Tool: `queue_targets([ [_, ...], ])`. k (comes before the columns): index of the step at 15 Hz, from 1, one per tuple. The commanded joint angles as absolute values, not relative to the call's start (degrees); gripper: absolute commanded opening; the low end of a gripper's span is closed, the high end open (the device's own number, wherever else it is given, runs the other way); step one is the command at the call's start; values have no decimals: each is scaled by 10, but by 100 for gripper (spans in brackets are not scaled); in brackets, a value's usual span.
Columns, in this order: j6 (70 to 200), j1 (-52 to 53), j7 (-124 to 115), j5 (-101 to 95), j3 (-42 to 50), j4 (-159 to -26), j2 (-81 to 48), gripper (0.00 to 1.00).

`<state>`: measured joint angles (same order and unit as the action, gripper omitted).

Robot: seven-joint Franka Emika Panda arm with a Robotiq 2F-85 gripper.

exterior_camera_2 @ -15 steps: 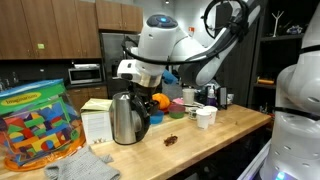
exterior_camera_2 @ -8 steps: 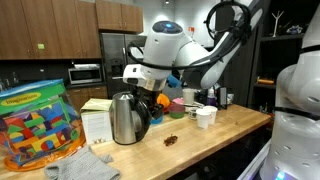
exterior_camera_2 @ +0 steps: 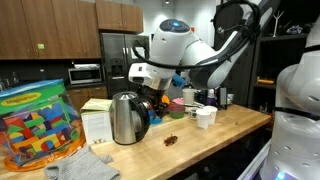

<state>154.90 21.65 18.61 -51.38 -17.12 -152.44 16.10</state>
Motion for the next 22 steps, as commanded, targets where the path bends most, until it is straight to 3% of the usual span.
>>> queue_targets([
  [1,1564,212,202,-511,-162,-1542,184,100],
  [22,1545,192,202,-548,-166,-1515,147,100],
])
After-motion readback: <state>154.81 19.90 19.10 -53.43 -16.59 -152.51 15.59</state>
